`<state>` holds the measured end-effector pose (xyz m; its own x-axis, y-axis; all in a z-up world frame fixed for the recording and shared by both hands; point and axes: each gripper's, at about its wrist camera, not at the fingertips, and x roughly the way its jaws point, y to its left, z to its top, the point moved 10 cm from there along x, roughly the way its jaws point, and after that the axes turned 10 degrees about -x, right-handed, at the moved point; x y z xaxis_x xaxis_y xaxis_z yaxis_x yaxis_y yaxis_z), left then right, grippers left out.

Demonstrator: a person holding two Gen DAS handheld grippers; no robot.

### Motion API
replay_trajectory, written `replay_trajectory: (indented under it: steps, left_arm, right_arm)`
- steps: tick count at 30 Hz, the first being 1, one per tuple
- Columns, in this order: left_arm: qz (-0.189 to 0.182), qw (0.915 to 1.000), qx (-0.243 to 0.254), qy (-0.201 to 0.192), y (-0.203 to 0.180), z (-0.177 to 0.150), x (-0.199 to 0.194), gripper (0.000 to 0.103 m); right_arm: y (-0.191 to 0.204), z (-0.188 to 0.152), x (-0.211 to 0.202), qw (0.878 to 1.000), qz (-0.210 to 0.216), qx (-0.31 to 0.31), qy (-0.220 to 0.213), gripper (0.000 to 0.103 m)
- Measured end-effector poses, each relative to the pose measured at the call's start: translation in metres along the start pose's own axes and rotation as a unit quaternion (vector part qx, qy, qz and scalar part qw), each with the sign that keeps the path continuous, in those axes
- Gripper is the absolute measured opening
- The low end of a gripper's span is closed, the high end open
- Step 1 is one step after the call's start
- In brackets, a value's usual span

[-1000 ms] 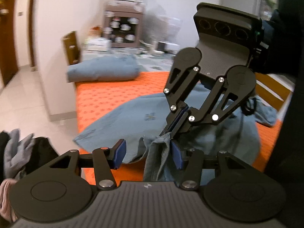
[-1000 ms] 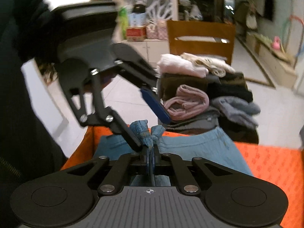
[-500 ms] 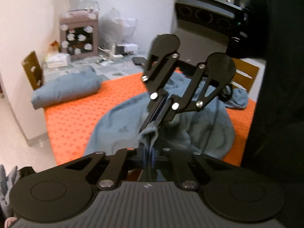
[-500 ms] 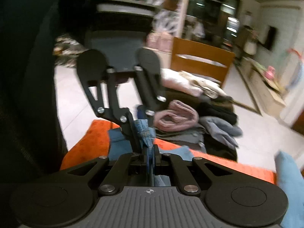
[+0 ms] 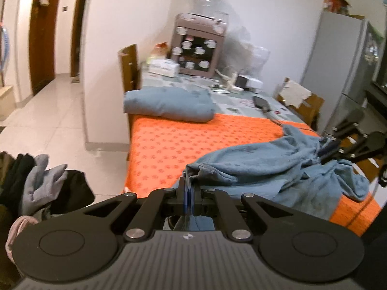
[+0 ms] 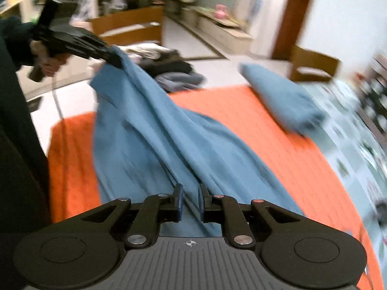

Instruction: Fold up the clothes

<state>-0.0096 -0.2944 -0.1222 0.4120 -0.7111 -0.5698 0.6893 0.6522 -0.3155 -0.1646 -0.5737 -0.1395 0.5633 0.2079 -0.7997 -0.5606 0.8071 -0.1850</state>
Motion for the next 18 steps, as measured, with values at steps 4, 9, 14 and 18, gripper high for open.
replay_trajectory:
  steps: [4, 9, 14, 18]
  left_arm:
    - [0.027, 0.9994, -0.02, 0.001, 0.004, 0.0, 0.004, 0.003]
    - [0.068, 0.9939, -0.087, 0.002, 0.014, 0.0, 0.012, 0.003]
    - [0.102, 0.9804, -0.168, -0.001, 0.022, 0.007, 0.017, 0.003]
    - [0.12, 0.9643, -0.236, -0.009, 0.026, 0.014, 0.021, 0.003]
  right_arm:
    - [-0.017, -0.035, -0.002, 0.998, -0.032, 0.025, 0.038, 0.015]
    - [-0.04, -0.079, -0.006, 0.993, -0.075, 0.056, 0.071, 0.015]
    - [-0.065, -0.113, -0.017, 0.987, -0.107, 0.063, 0.106, 0.015]
    - [-0.089, -0.139, -0.028, 0.98, -0.128, 0.073, 0.134, 0.015]
